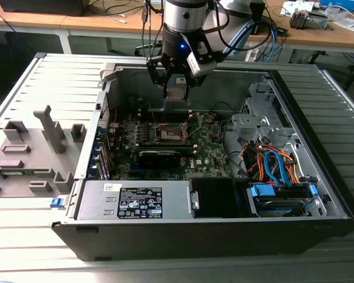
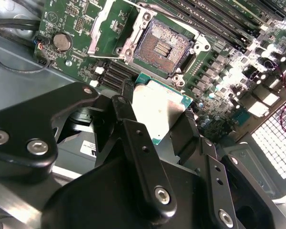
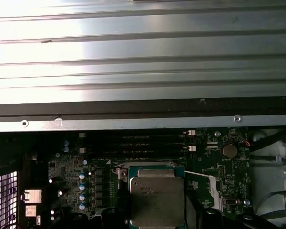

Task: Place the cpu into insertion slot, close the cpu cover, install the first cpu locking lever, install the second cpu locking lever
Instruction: 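Place the cpu into insertion slot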

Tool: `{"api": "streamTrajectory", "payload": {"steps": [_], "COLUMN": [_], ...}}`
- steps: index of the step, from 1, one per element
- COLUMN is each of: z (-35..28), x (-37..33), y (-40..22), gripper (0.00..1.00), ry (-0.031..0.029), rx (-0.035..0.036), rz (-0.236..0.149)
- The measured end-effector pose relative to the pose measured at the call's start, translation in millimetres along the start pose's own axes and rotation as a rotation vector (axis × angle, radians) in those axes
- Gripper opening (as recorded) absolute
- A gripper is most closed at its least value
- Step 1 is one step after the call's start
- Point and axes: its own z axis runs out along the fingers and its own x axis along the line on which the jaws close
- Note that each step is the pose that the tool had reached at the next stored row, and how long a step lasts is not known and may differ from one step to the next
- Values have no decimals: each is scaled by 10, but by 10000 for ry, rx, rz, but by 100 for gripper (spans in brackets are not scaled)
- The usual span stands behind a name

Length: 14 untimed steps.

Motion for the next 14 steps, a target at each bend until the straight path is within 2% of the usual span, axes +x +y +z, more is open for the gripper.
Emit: {"api": "streamTrajectory", "payload": {"steps": [14], "z": [29], "x": [-1], "y": [-4], "gripper": [55], "ry": [0], "rx": [0], "rz": [0]}}
